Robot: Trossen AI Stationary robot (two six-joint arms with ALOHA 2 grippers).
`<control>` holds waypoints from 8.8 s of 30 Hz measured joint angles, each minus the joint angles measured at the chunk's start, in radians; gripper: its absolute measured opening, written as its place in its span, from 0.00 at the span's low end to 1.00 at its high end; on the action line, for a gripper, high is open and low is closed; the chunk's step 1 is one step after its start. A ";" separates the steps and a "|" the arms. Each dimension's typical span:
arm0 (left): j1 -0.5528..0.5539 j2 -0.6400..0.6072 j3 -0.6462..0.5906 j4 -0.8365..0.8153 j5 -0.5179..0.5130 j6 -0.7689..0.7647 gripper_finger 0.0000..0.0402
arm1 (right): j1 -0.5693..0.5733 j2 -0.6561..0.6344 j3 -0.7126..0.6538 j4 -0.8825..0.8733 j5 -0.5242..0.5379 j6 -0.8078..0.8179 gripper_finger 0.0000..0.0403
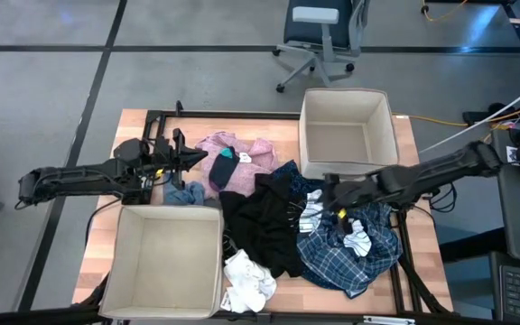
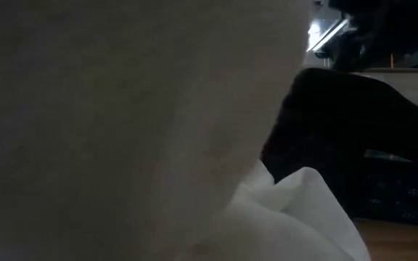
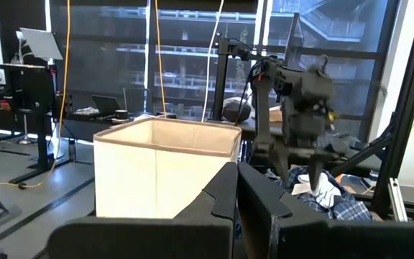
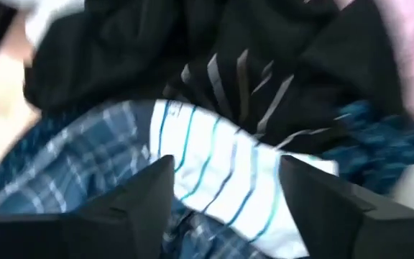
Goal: Sort clothes
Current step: Put the white striped sock into the top white laundry organizer, then put the white sock into the top white laundry organizer
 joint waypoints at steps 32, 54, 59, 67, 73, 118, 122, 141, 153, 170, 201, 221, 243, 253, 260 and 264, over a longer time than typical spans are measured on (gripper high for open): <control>0.000 0.000 0.000 0.004 0.000 -0.026 0.00 | 0.084 0.272 0.012 0.095 0.109 -0.070 0.06; 0.000 0.000 0.000 0.003 0.000 -0.023 0.00 | 0.084 -0.055 0.148 -0.094 0.328 -0.094 0.04; 0.000 0.000 0.000 0.004 0.000 -0.026 0.00 | 0.084 -0.133 0.245 -0.146 0.491 -0.122 0.05; 0.000 0.000 0.000 0.005 0.000 -0.026 0.00 | 0.035 -0.225 0.340 -0.132 0.831 -0.271 0.05; 0.000 0.000 0.000 0.004 0.000 -0.026 0.00 | -0.148 -0.267 0.337 -0.165 0.881 -0.275 0.05; 0.000 0.000 0.000 0.000 0.000 -0.036 0.00 | -0.800 -0.133 0.223 -0.269 0.373 -0.242 0.43; 0.000 0.000 0.000 0.000 0.000 -0.041 0.00 | -0.798 -0.152 0.297 -0.363 0.251 -0.188 0.50; 0.000 0.000 0.000 0.000 0.000 -0.044 0.00 | -0.153 -0.177 0.321 -0.488 0.043 0.260 0.52; 0.000 0.000 0.000 0.000 0.000 -0.045 0.00 | 0.268 -0.095 0.321 -0.519 0.095 0.662 0.52; 0.000 0.000 0.000 -0.008 0.000 -0.046 0.00 | 0.526 0.134 0.194 -0.600 0.166 0.826 0.52; 0.000 0.000 0.000 -0.048 0.000 -0.054 0.00 | 0.503 0.063 0.247 -0.596 0.393 0.606 0.07; 0.000 0.000 0.000 -0.053 0.000 -0.030 0.00 | -0.141 -0.160 0.403 -0.491 0.864 0.160 0.08; 0.000 0.000 0.000 -0.050 0.000 -0.050 0.00 | -0.593 0.015 0.425 -0.419 0.691 -0.153 0.52; 0.000 0.000 0.000 -0.054 0.000 -0.079 0.00 | -0.457 0.013 0.590 -0.520 0.463 -0.064 0.73; 0.000 0.000 0.000 -0.054 0.000 -0.083 0.00 | -0.292 0.018 0.524 -0.347 0.135 -0.054 0.73; 0.000 0.000 0.000 -0.052 0.000 -0.101 0.00 | -0.160 0.046 0.442 -0.174 0.089 -0.052 0.74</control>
